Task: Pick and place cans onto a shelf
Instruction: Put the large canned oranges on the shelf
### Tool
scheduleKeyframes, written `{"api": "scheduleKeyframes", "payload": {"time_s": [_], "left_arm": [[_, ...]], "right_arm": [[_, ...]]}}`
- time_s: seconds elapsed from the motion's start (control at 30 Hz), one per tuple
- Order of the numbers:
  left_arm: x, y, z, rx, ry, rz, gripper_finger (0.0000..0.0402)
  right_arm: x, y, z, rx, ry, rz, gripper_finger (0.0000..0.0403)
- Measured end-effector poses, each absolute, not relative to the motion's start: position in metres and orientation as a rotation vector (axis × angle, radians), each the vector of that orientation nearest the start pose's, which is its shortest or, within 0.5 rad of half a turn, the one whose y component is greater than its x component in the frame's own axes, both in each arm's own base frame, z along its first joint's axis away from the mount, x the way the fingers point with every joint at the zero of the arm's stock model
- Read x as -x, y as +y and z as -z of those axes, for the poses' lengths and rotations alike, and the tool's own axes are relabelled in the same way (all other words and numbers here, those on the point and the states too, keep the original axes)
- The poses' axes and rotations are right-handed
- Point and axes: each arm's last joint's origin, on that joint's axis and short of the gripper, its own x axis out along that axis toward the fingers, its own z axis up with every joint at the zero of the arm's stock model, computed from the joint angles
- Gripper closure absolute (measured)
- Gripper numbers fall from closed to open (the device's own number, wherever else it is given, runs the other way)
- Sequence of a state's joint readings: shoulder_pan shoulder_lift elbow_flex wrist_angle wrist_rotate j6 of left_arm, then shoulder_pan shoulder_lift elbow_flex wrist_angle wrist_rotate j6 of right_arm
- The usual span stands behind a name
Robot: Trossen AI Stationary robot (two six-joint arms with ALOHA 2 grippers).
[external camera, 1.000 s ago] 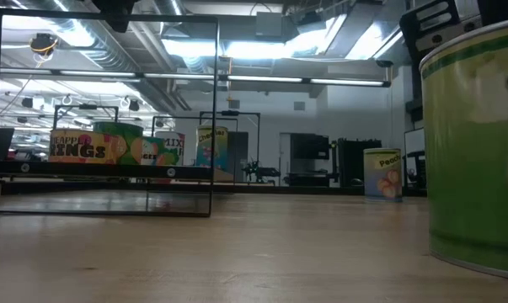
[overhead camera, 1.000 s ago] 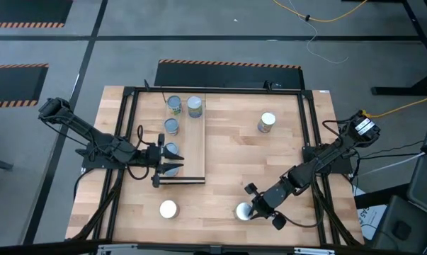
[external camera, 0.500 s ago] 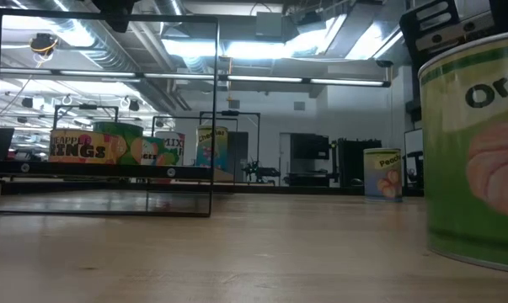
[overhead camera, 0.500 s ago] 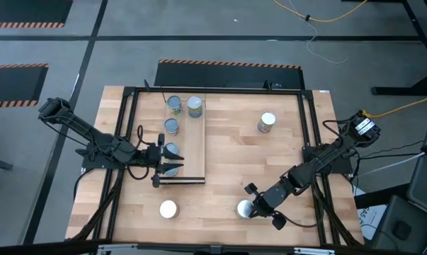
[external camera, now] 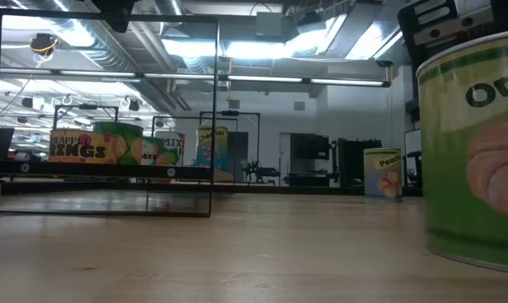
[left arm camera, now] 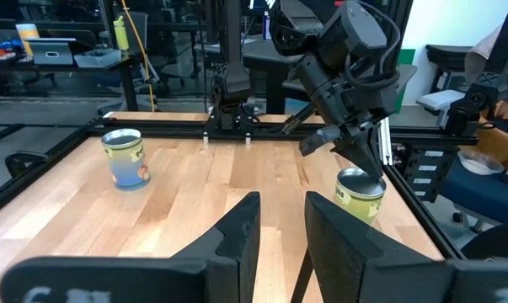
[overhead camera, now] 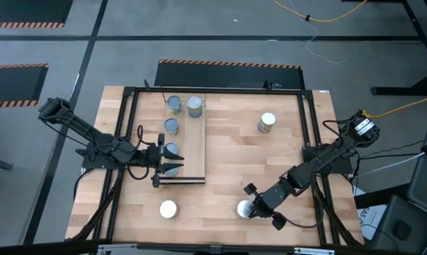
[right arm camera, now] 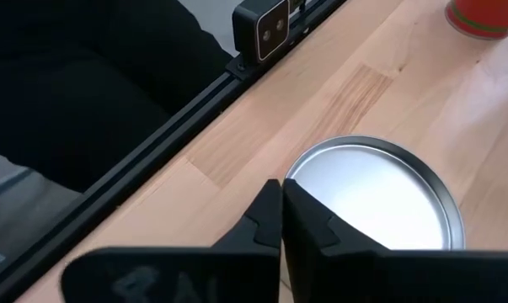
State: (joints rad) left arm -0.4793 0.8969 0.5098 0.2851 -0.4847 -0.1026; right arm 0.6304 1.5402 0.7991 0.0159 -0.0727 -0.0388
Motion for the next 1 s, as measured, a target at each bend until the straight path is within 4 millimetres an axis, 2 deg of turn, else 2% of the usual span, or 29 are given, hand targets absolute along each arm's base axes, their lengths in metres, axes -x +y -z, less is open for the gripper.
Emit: {"api": "scheduleKeyframes", "payload": {"time_s": [0.53, 0.73, 1.0], "left_arm": [[-0.182, -0.079, -0.263, 0.055, 0.09, -0.01, 0.0312], [-0.182, -0.079, -0.263, 0.055, 0.09, -0.01, 0.0312], [-0.182, -0.079, -0.263, 0.055, 0.09, -0.01, 0.0312]], "right_arm": [[-0.259, 0.183, -0.205, 0.326, 0.644, -0.703, 0.0402], [-0.27, 0.172, -0.21, 0.331, 0.625, -0.668, 0.0403], [-0.286, 0.146, -0.22, 0.425, 0.661, -0.652, 0.0403]]}}
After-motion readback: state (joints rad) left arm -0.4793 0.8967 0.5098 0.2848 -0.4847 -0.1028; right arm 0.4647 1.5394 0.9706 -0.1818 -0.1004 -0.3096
